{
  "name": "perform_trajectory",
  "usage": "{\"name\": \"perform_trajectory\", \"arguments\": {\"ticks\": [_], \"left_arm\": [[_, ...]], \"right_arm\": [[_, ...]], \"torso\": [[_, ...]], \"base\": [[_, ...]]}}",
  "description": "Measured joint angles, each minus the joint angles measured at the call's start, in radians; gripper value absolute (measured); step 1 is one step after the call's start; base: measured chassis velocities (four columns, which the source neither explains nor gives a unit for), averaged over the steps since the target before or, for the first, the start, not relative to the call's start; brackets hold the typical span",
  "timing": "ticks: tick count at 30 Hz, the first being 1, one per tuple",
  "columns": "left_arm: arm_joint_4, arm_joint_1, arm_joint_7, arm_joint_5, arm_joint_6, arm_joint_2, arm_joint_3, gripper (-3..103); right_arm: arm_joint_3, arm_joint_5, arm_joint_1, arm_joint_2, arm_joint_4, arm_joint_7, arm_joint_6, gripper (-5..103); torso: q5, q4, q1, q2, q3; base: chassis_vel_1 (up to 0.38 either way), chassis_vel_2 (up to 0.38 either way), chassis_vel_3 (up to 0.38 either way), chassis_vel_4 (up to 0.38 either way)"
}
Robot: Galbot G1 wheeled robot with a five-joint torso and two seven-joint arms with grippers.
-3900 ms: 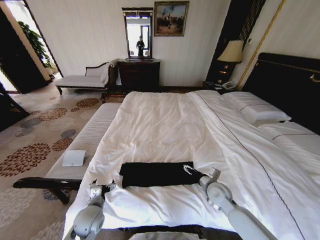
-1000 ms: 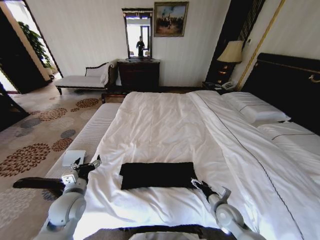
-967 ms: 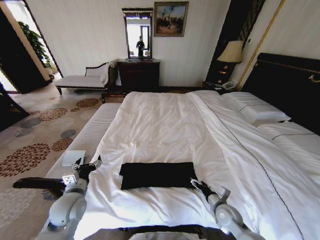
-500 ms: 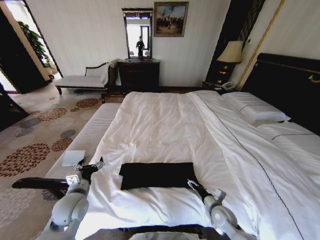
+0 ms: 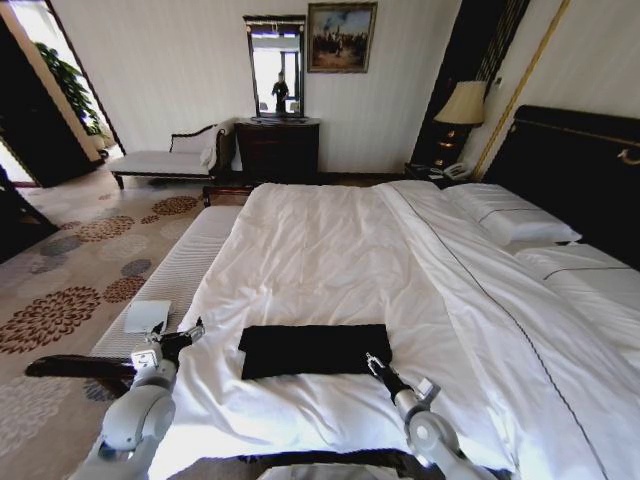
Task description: Fold the clothes on the bed.
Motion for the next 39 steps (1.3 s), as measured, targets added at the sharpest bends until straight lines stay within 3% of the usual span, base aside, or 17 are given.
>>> {"name": "perform_trajectory", "arguments": {"ticks": [2, 4, 5, 8, 14, 25, 30, 35, 39], "left_arm": [[-0.001, -0.001, -0.002, 0.001, 0.002, -0.002, 0.005, 100], [-0.001, -0.002, -0.003, 0.002, 0.003, -0.003, 0.006, 100], [-0.001, -0.002, -0.005, 0.003, 0.004, -0.003, 0.008, 100], [0.000, -0.003, -0.008, 0.008, 0.006, -0.003, 0.011, 100], [0.007, -0.003, -0.018, 0.015, 0.020, -0.006, 0.018, 100], [-0.004, -0.006, -0.023, 0.011, 0.030, -0.003, 0.015, 100], [-0.006, -0.007, -0.023, 0.011, 0.030, -0.010, 0.021, 100], [-0.008, -0.005, -0.019, 0.007, -0.002, -0.023, 0.014, 100], [-0.017, -0.010, -0.024, -0.060, -0.004, -0.038, -0.033, 100]], "right_arm": [[0.001, -0.007, 0.000, 0.004, -0.002, 0.001, 0.011, 25], [0.002, -0.008, 0.000, 0.006, -0.003, 0.002, 0.015, 25], [0.004, -0.011, 0.001, 0.011, -0.003, 0.006, 0.026, 14], [0.010, -0.005, 0.002, 0.023, 0.012, 0.017, 0.052, 6], [0.040, 0.011, -0.007, 0.033, 0.055, 0.015, 0.093, 5], [0.202, 0.077, -0.117, -0.116, 0.193, 0.021, 0.119, 5], [0.251, 0.035, -0.108, -0.149, 0.168, 0.003, 0.127, 5], [0.199, -0.054, -0.064, -0.171, 0.125, -0.045, 0.134, 5], [0.155, -0.101, -0.032, -0.172, 0.117, -0.076, 0.140, 5]], "torso": [[0.0000, -0.0002, 0.000, 0.000, 0.000], [0.0000, -0.0002, 0.000, 0.000, 0.000], [0.0000, -0.0001, 0.000, 0.000, 0.000], [0.0002, -0.0001, 0.000, 0.000, 0.000], [0.0002, 0.0001, 0.000, 0.000, 0.000], [-0.0001, -0.0003, 0.000, 0.000, 0.000], [0.0001, -0.0003, 0.000, 0.000, 0.000], [0.0001, -0.0002, 0.000, 0.000, 0.000], [0.0000, -0.0001, 0.000, 0.000, 0.000]], "base": [[0.000, 0.000, 0.000, 0.000], [0.000, 0.000, 0.000, 0.000], [0.000, 0.000, 0.000, 0.000], [0.000, 0.000, 0.000, 0.000], [0.000, 0.000, 0.000, 0.000], [0.000, 0.000, 0.000, 0.000], [0.000, 0.000, 0.000, 0.000], [0.000, 0.000, 0.000, 0.000], [0.000, 0.000, 0.000, 0.000]]}}
